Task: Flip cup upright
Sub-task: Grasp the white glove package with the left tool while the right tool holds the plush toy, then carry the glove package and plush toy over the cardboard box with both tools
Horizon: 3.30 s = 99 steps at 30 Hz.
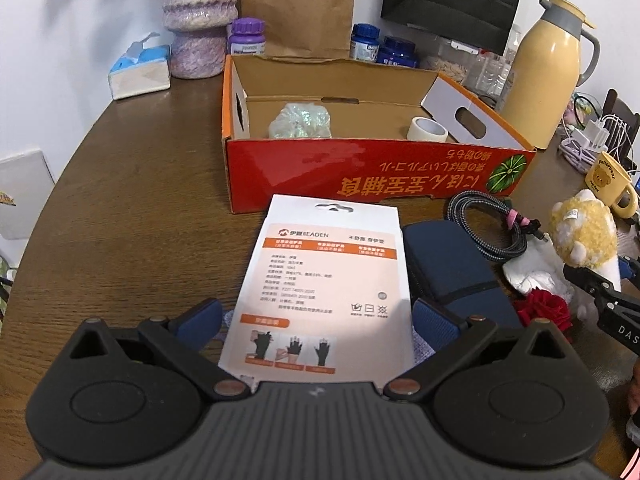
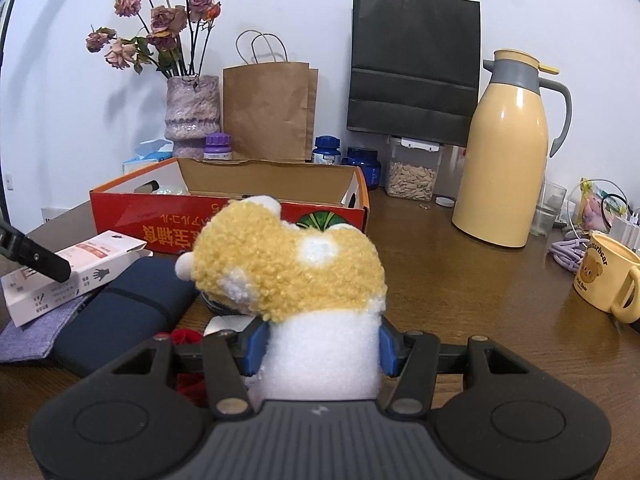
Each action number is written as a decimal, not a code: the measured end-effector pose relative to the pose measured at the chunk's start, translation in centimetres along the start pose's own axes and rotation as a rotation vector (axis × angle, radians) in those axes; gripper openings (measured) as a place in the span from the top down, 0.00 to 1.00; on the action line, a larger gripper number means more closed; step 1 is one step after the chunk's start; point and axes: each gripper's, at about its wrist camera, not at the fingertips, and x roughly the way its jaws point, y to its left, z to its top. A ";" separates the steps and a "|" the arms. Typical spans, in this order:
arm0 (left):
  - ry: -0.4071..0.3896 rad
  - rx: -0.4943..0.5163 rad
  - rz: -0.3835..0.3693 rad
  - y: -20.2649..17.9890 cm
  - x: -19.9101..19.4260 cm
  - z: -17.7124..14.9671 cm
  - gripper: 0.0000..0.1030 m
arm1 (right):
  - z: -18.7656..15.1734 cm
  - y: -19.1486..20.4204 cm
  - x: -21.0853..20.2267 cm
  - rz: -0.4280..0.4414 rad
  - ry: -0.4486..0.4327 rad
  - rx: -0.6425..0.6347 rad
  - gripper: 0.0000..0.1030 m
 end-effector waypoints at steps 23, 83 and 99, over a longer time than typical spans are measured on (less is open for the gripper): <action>-0.010 -0.062 0.034 -0.1 1.6 -0.8 0.03 | -0.2 0.1 0.0 -0.004 -0.003 0.005 0.49; -0.470 -0.089 0.134 -6.4 -3.6 8.0 0.04 | 12.3 2.4 5.5 0.106 -0.128 0.098 0.49; -0.497 -0.109 0.194 -5.1 0.3 12.5 0.04 | 16.2 3.1 11.7 0.081 -0.097 0.096 0.49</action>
